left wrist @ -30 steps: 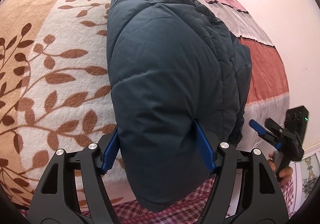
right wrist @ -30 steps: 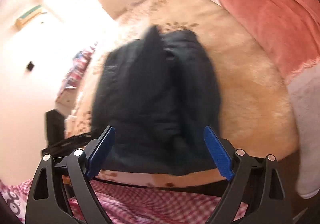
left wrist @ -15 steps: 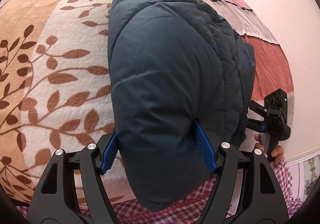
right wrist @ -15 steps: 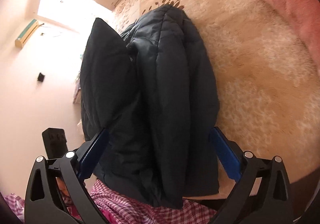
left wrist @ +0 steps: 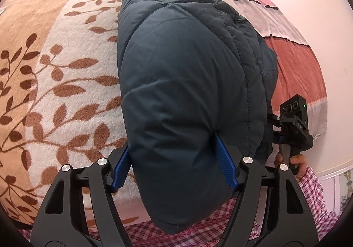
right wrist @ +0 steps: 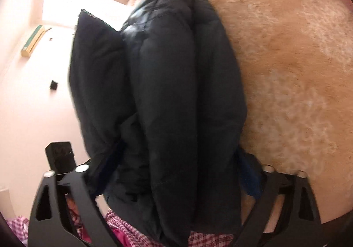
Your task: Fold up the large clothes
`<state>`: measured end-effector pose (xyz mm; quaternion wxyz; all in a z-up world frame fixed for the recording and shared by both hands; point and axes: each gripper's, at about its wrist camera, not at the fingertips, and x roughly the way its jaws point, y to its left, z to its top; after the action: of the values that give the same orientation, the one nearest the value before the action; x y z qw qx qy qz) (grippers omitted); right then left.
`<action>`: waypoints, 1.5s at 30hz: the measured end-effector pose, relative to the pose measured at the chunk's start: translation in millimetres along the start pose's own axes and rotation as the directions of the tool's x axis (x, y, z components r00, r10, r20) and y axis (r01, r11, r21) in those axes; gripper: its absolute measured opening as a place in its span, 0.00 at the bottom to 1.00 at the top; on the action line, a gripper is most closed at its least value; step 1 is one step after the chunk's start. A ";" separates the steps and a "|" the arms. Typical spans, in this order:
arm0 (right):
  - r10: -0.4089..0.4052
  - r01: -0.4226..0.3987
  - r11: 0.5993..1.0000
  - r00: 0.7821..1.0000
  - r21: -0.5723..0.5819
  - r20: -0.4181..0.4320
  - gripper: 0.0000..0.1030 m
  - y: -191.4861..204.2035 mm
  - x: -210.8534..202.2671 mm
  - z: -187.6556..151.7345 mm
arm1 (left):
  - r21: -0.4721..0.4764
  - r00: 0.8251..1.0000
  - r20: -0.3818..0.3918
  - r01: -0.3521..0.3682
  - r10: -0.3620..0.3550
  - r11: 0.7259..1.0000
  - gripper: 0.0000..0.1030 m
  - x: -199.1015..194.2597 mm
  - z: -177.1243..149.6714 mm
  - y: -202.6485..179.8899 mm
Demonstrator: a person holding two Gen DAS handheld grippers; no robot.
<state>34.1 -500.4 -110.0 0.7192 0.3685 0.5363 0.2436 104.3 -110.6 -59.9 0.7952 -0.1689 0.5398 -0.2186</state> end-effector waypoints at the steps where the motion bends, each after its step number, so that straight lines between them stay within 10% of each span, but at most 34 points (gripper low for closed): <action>1: 0.018 -0.018 1.000 1.000 -0.006 0.006 0.65 2.6 -0.4 -1.9 | 0.008 1.000 0.004 -0.001 0.001 1.000 0.65 -0.8 0.4 -0.8; 11: -0.094 0.114 0.979 0.988 -0.171 0.121 0.40 49.3 0.0 -18.6 | 0.101 0.996 0.083 -0.043 0.034 0.994 0.54 -18.7 6.6 -8.7; 45: -0.193 0.220 0.896 0.975 -0.386 0.110 0.37 173.0 133.3 10.2 | 0.028 0.928 0.313 -0.224 0.204 0.974 0.51 -90.1 61.5 104.9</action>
<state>92.3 -298.2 -50.4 0.8185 0.1647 0.4870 0.2565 150.0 28.1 -20.0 0.8936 -0.1157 0.4171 -0.1186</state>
